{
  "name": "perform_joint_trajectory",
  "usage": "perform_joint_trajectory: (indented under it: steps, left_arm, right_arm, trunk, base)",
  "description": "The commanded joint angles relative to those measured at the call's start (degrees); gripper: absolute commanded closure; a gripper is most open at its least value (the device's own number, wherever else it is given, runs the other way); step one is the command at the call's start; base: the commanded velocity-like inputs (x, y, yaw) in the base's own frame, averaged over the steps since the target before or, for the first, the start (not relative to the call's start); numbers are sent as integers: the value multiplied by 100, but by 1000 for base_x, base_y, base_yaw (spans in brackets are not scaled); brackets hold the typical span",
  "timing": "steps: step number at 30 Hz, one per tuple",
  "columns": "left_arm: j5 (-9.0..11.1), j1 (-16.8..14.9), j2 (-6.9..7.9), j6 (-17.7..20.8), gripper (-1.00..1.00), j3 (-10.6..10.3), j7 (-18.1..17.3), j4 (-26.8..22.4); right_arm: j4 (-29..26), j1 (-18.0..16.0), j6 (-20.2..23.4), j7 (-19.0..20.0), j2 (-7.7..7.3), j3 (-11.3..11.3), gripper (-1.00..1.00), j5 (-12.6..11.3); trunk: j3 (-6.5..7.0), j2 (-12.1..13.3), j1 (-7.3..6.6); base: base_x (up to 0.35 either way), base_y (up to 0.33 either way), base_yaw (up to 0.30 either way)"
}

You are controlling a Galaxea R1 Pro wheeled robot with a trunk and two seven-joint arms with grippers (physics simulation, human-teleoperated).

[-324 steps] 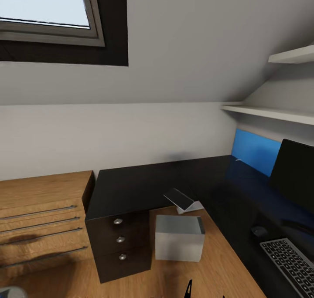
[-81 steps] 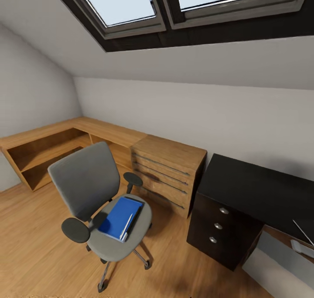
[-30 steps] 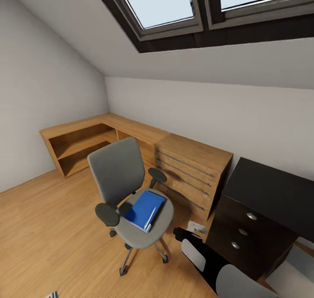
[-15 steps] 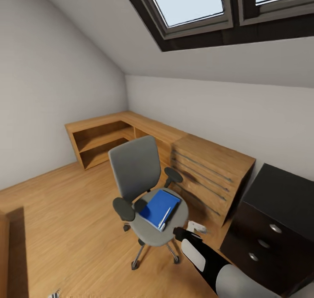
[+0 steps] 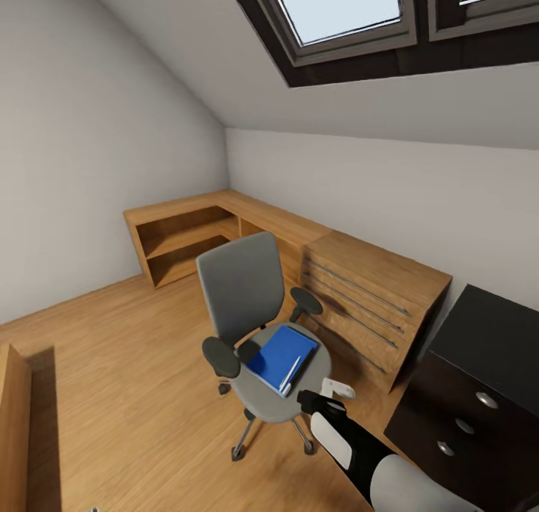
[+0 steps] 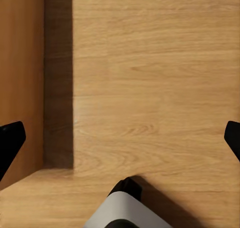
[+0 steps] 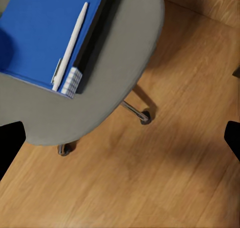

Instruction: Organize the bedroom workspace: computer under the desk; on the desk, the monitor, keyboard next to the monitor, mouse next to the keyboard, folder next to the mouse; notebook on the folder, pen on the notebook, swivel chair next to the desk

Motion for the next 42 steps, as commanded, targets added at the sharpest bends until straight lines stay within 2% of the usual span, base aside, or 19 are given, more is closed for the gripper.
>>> perform_joint_trajectory:
  steps: [1, 6, 35, 42]
  left_arm:
    - [40, 4, 1, 27, -100, 2, 29, -10]
    - [35, 4, 1, 27, -100, 1, 29, 4]
    - [33, 4, 4, 27, -100, 2, 29, 5]
    - [57, 4, 10, 27, -100, 31, 29, 5]
  right_arm:
    - [-16, -6, 28, -41, 1, 39, -100, -7]
    - [-16, -7, 27, -38, 1, 33, -100, -7]
    - [-13, -7, 27, -41, -4, 20, -100, -10]
    - [11, -9, 27, -43, -15, 11, -100, -1]
  trunk:
    - [-7, -6, 1]
    - [-7, -6, 1]
    - [-7, -6, 1]
    - [-7, -6, 1]
  base:
    - [0, 0, 0]
    - [71, 19, 0]
    - [297, 154, 0]
    - [13, 6, 0]
